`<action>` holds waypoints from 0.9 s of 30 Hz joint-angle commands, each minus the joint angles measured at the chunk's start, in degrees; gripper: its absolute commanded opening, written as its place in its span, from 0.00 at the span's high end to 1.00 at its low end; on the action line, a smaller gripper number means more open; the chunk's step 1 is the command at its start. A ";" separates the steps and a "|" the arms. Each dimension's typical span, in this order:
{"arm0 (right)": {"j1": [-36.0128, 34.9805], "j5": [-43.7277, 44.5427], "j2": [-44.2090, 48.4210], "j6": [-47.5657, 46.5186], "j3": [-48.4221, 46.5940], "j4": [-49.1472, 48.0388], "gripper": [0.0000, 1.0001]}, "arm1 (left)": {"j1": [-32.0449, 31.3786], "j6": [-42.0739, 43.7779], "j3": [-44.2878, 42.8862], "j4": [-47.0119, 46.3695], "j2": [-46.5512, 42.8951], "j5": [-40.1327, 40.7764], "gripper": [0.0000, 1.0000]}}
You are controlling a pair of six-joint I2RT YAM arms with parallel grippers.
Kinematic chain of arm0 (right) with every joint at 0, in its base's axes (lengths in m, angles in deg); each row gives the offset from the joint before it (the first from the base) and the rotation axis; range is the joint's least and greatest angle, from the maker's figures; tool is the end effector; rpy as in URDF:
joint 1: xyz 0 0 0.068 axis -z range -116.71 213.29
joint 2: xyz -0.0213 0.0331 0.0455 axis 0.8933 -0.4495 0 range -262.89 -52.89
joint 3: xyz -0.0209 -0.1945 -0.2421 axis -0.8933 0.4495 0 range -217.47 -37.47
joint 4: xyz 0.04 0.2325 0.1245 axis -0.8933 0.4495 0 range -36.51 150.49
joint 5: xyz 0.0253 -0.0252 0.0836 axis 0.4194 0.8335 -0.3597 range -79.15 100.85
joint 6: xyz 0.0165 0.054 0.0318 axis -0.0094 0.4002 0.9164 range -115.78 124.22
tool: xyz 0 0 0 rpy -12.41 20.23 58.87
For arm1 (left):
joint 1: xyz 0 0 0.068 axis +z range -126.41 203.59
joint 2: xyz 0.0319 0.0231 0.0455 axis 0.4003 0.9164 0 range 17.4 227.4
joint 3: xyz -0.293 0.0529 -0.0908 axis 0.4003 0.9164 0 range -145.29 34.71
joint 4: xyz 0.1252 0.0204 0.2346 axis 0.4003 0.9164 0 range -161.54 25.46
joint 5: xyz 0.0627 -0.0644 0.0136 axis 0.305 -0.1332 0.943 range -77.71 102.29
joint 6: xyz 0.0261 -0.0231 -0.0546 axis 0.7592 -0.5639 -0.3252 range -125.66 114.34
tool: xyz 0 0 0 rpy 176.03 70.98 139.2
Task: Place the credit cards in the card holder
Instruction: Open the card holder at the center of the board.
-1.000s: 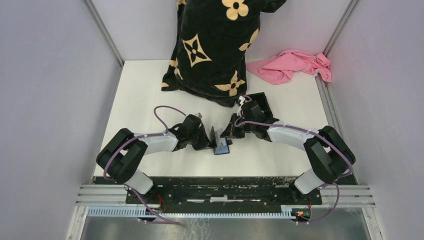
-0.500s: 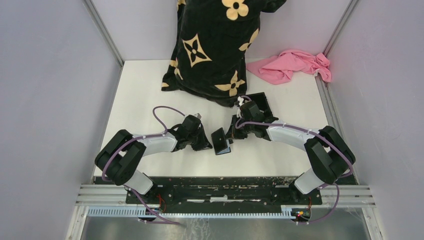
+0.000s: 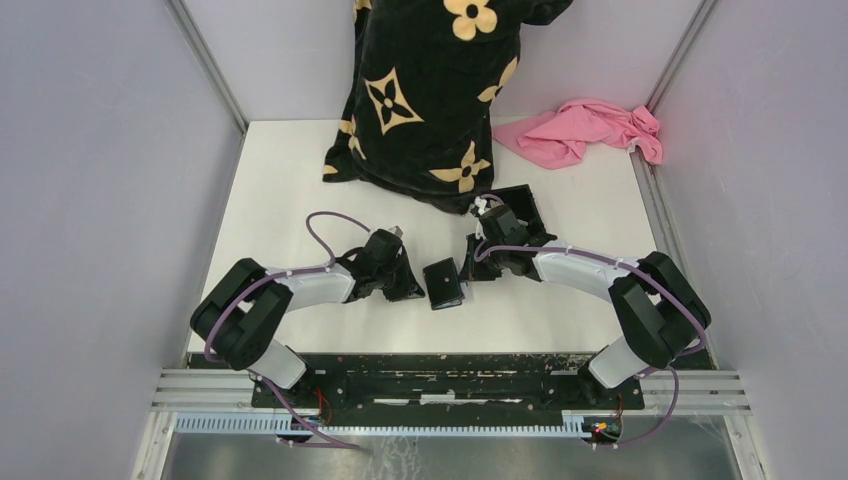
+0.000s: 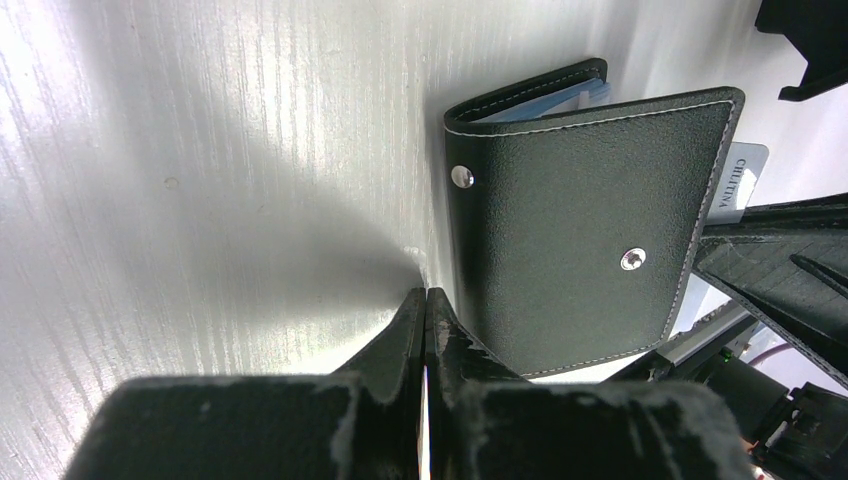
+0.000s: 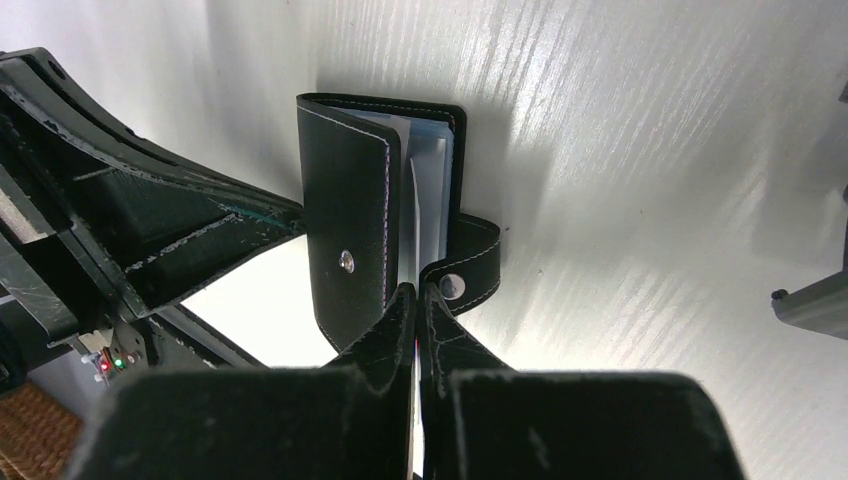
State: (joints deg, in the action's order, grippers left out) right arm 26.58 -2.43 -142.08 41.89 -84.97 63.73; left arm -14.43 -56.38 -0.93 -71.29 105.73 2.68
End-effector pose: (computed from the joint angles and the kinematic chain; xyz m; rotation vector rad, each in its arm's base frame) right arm 0.2486 0.1999 0.1981 -0.0838 2.6368 0.7943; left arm 0.2197 -0.1824 0.1552 -0.2215 2.6753 -0.7900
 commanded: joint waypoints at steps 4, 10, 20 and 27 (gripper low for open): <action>0.11 2.86 2.05 -3.01 -2.94 1.00 0.99 | -0.13 3.36 2.20 10.81 4.15 6.18 0.97; 0.56 3.48 2.73 -4.01 -3.46 2.05 0.99 | -0.12 3.43 1.70 11.04 4.74 6.11 0.97; 1.10 3.48 3.06 -4.56 -2.76 2.50 0.99 | -0.16 3.35 1.01 10.98 5.75 5.74 0.97; 1.19 2.12 2.17 -3.83 -2.55 1.41 0.99 | -0.12 3.17 1.16 10.78 5.97 5.49 0.97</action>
State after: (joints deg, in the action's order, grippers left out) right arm 27.47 0.37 -140.84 38.39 -86.07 66.92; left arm -14.43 -56.41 -2.77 -70.59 107.52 2.12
